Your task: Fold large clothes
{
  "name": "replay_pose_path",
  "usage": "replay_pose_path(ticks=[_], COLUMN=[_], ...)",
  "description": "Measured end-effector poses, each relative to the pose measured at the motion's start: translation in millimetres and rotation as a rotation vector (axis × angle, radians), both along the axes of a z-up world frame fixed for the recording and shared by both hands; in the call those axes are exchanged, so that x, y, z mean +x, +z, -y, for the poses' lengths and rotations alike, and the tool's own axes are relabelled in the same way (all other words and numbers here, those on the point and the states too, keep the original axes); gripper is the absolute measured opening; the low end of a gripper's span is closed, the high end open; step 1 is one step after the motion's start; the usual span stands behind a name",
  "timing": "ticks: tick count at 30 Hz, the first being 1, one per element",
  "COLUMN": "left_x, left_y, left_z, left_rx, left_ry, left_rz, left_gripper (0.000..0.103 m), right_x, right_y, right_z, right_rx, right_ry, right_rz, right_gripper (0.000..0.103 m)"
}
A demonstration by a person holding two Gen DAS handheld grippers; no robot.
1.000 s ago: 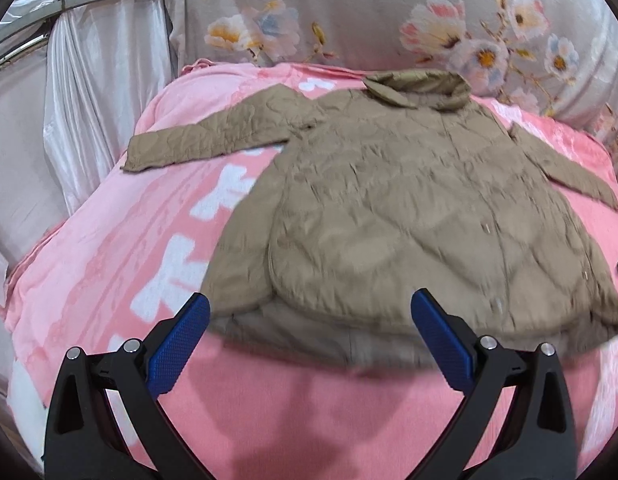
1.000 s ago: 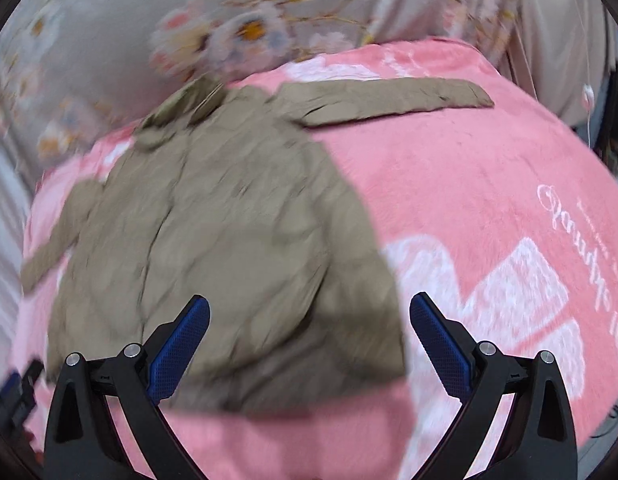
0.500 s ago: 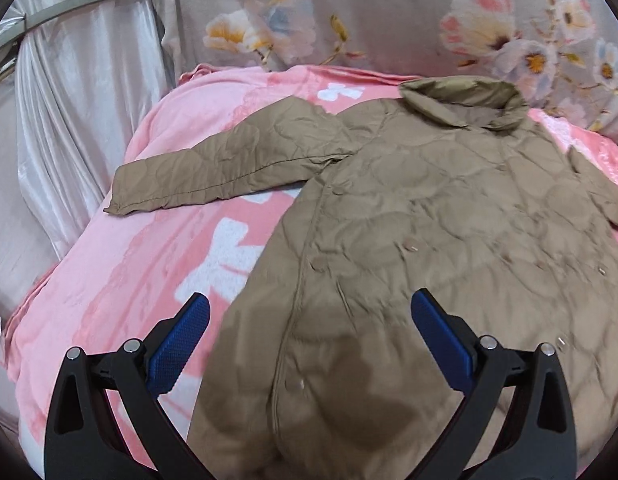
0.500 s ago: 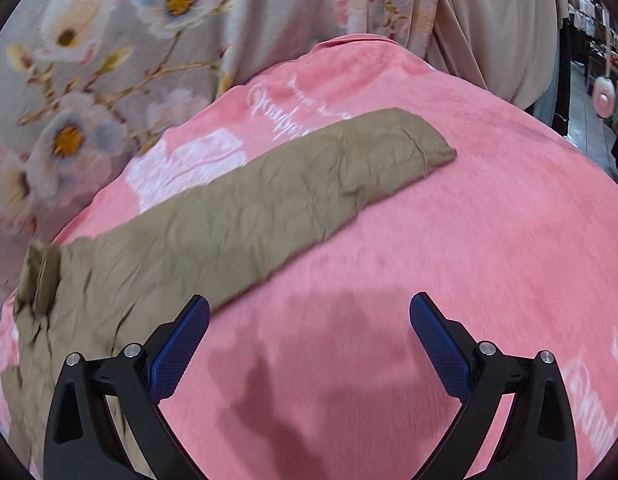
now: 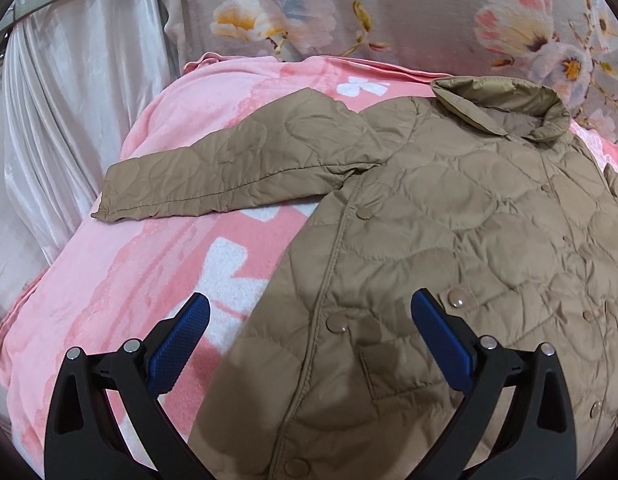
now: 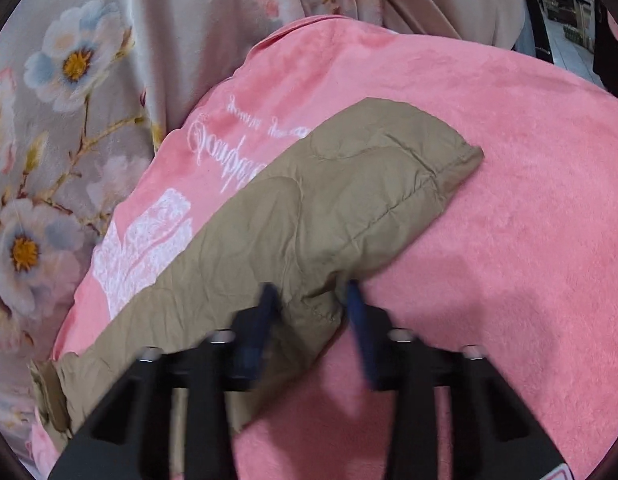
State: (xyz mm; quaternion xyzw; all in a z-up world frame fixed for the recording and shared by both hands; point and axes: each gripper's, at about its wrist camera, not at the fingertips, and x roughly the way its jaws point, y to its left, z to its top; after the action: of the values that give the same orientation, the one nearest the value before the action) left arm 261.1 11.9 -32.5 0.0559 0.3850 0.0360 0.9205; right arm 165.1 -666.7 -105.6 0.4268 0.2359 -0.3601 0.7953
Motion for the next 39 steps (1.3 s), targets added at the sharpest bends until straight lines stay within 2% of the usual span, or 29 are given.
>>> replay_pose_path(ticks=[1,4,7,8,11,14,16,19,22,24,27,32,33,36,37,39], left_x=[2,10,14,15,18,20,21,22,24,26,29,43,46,53,53,52], left_y=[0,0,2,4,9,12,13,13,13,14,17,23,25,31,34,40], left_z=[-2,-9,-15,-17,-22,-30,-34,-44,-55,-59,-64,-51,-45,-31,-27,-21], left_rx=[-0.002,-0.002,0.014,0.019,0.022,0.023,0.026,0.002,-0.036,-0.05,-0.089,-0.199,-0.227,-0.294,-0.308,-0.318], left_ry=[0.006,0.032,0.052,0.058,0.073,0.086,0.091,0.091,0.081,0.074,0.058,-0.028,-0.049,-0.095,-0.105,-0.118], left_rz=[-0.006,-0.019,-0.009,-0.001,0.009,0.015,0.015,0.003,-0.017,-0.023,-0.029,-0.068,-0.078,-0.092,-0.09,-0.077], left_gripper=[0.098,0.098,0.098,0.098,0.098,0.098,0.098,0.098,0.098,0.098,0.098,0.098,0.098,0.098,0.098,0.098], right_x=[1,13,31,41,63,90,106,133,151,158,157,150,147,132,125,108], right_y=[4,40,97,121,165,185,182,153,114,87,57,36,36,40,41,47], right_z=[-1,-19,-64,-92,-166,-254,-308,-391,-446,-468,-488,-498,-498,-497,-496,-491], right_rx=[0.003,-0.086,-0.225,-0.285,-0.413,-0.49,-0.514,-0.519,-0.496,-0.47,-0.449,-0.391,-0.398,-0.379,-0.376,-0.382], right_ry=[-0.001,0.036,0.154,0.227,0.404,0.613,0.744,0.939,1.054,1.106,1.148,1.184,1.195,1.245,1.258,1.277], right_rz=[0.02,0.055,0.124,0.149,0.192,0.213,0.204,0.165,0.09,0.034,-0.035,-0.075,-0.079,-0.05,-0.038,-0.021], right_gripper=[0.009,0.006,0.006,0.006,0.006,0.006,0.006,0.006,0.006,0.007,0.01,0.015,0.018,0.044,0.048,0.048])
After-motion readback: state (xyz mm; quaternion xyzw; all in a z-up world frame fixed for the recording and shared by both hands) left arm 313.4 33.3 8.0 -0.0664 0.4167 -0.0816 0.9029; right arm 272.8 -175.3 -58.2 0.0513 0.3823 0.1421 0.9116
